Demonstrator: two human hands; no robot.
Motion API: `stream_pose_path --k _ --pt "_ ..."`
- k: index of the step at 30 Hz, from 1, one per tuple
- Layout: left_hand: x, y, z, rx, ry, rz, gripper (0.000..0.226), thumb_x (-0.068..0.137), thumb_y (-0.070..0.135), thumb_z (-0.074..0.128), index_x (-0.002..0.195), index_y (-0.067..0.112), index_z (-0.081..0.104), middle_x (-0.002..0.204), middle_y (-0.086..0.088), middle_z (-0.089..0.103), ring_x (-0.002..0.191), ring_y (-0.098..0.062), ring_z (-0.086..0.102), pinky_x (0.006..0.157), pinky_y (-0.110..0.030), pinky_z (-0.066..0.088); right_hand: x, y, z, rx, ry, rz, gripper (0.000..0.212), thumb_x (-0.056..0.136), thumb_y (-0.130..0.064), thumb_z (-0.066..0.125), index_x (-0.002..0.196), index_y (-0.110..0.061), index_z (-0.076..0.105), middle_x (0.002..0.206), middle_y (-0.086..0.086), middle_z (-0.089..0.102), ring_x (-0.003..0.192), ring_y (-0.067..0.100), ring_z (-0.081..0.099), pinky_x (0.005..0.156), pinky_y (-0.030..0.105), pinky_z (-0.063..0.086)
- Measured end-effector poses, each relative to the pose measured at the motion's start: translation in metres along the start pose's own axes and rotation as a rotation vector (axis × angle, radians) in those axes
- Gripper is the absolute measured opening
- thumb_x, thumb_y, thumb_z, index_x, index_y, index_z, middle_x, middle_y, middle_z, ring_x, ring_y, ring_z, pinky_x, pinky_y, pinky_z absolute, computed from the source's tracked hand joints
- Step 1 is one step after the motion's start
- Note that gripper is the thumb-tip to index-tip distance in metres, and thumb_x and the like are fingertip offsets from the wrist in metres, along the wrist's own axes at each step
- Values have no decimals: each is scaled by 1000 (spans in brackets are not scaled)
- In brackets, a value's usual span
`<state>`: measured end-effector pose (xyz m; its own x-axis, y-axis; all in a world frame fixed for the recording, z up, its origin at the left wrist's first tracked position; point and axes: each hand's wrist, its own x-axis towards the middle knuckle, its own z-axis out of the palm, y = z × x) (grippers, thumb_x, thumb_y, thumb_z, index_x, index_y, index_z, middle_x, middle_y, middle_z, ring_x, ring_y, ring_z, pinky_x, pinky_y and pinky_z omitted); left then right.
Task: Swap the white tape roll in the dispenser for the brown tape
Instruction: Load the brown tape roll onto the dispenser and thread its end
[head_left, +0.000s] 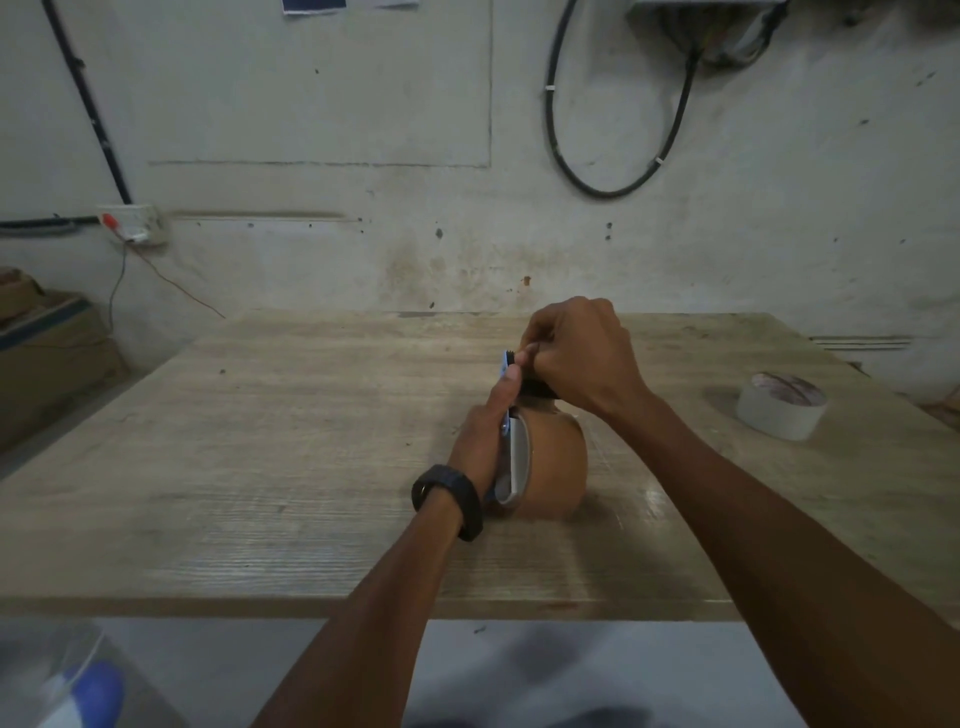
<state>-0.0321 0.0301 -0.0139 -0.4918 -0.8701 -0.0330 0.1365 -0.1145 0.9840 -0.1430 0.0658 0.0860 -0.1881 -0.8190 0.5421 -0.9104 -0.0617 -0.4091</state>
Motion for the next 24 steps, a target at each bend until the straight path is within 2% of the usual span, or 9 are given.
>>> stream_pose_path --k 3,9,12,15,19,22,24 --pt "1 -1 0 20 -4 8 107 46 98 60 127 29 68 117 -15 75 112 -38 69 106 -64 46 1 3 -1 10 27 -9 7 75 -15 73 75 -19 79 64 -9 65 68 14 68 69 43 62" --pt "1 0 1 47 -4 34 93 48 99 56 113 34 72 108 -12 78 105 -36 72 103 -62 49 -8 5 2 98 147 35 8 73 -12 79 70 -19 78 66 -5 71 66 12 67 68 39 60" --pt "2 0 1 53 -5 6 94 47 100 56 111 34 74 108 -11 79 106 -34 72 104 -60 49 -3 10 3 165 101 60 22 75 -11 79 63 -28 71 63 -8 69 65 11 68 67 42 62" --pt "1 0 -1 -3 -27 -27 86 42 98 60 97 35 81 105 -11 80 106 -35 73 103 -57 51 2 16 -1 178 -1 61 30 79 -14 82 61 -33 67 64 -14 67 69 8 68 72 41 62" --pt "6 -1 -5 -66 -46 -64 105 42 94 67 119 23 73 106 -12 79 105 -33 72 106 -58 49 6 20 -12 194 -106 12 14 80 -17 82 72 -25 73 68 -14 67 68 -2 61 67 23 51" --pt "5 0 -7 -98 -64 -66 100 52 89 67 124 20 71 103 -12 78 100 -31 72 105 -57 50 5 20 -17 204 -168 -3 6 80 -16 82 81 -18 76 79 -11 71 73 -1 65 69 20 52" --pt "4 1 -8 -131 -77 -69 98 57 86 66 126 16 70 105 -14 78 99 -32 73 102 -54 52 3 21 -18 225 -147 -9 3 83 -17 79 84 -18 77 79 -12 72 71 1 68 66 18 51"
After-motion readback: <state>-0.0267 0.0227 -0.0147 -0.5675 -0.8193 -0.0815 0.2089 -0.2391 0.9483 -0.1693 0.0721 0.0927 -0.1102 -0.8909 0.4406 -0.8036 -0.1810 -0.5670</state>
